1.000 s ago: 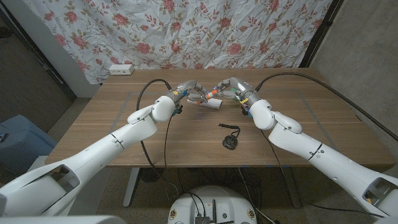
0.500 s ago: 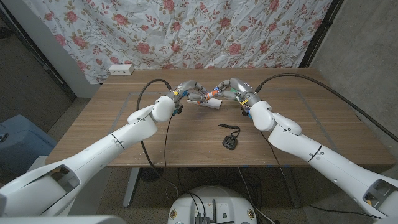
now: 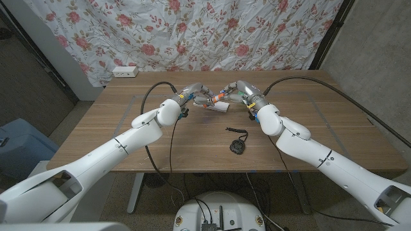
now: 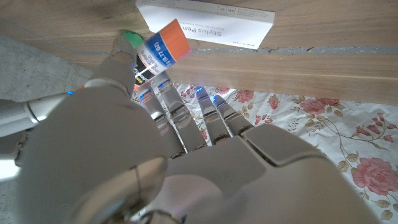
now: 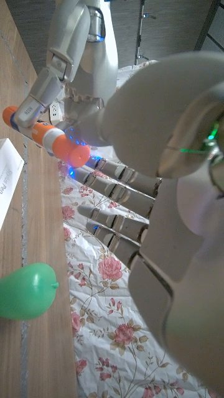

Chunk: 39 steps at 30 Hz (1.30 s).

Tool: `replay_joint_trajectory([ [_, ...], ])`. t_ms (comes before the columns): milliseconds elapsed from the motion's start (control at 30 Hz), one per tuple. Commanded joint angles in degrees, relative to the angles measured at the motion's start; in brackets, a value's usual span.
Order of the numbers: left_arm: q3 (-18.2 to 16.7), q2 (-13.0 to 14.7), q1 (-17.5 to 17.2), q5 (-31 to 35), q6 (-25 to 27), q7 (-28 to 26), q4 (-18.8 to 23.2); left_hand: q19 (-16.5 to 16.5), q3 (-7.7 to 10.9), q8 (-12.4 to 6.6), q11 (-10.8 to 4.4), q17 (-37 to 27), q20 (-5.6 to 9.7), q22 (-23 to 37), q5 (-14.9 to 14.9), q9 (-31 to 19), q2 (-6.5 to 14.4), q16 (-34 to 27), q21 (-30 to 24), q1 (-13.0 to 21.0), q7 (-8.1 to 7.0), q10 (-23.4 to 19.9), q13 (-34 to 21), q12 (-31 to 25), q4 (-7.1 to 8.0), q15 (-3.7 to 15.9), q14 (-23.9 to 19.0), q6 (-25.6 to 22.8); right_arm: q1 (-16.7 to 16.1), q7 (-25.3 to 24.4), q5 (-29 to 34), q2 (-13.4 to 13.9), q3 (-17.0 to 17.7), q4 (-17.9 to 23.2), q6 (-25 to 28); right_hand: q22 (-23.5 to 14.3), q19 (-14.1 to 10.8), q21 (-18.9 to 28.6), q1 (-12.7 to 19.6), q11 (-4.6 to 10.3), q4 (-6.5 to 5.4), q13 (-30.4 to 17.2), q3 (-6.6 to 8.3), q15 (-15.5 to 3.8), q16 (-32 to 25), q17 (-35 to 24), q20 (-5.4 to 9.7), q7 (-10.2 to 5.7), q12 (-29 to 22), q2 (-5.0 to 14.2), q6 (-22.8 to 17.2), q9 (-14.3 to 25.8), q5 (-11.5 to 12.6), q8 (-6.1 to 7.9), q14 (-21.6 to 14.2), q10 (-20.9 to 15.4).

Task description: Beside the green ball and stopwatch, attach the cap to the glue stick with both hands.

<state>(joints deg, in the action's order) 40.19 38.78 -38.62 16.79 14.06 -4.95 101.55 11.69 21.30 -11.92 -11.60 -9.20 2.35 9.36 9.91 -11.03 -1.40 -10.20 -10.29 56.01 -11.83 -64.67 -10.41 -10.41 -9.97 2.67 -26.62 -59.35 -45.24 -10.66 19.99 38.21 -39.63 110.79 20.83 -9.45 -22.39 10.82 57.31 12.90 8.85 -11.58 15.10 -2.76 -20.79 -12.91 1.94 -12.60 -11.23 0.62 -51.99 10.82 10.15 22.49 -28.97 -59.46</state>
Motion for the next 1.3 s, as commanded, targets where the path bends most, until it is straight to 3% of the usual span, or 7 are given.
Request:
replay_joint_trajectory([
  [33, -0.01, -0.04, -0.04, -0.05, 0.32, 0.12, -0.09, -0.24, 0.75, -0.29, -1.02, -0.11, 2.15, 0.11, 0.47, -0.29, 4.59, 0.07, -0.24, -4.16, 4.41, -1.56, -0.59, -0.46, 0.24, 6.23, 0.07, -5.06, 0.7, 0.92, -0.13, -0.15, -0.37, 0.0, 0.37, -0.18, -0.16, 0.07, -0.27, -0.18, -0.07, -0.24, -0.13, -7.94, -0.26, -0.29, 0.03, 0.07, -0.09, 0.44, -0.59, 0.17, 0.42, -0.18, 0.19, -0.06],
  [1300, -0.14, -0.2, -0.17, -0.13, -0.88, -0.75, -0.56, -0.18, 0.86, -0.24, -1.02, -0.09, 2.18, 0.11, 0.49, -0.29, 4.66, 0.09, -0.27, -4.08, 4.39, -1.4, -0.6, -0.43, 0.18, 6.19, 0.07, -4.89, 0.56, 0.91, -2.93, -0.31, 0.11, -0.72, 0.83, -0.18, -0.24, 0.07, -0.25, -0.19, -0.04, -0.25, -0.46, -7.94, -0.4, -0.28, -0.03, 0.05, -0.08, 0.49, -0.71, 0.21, 0.44, -0.49, 0.16, -0.17],
])
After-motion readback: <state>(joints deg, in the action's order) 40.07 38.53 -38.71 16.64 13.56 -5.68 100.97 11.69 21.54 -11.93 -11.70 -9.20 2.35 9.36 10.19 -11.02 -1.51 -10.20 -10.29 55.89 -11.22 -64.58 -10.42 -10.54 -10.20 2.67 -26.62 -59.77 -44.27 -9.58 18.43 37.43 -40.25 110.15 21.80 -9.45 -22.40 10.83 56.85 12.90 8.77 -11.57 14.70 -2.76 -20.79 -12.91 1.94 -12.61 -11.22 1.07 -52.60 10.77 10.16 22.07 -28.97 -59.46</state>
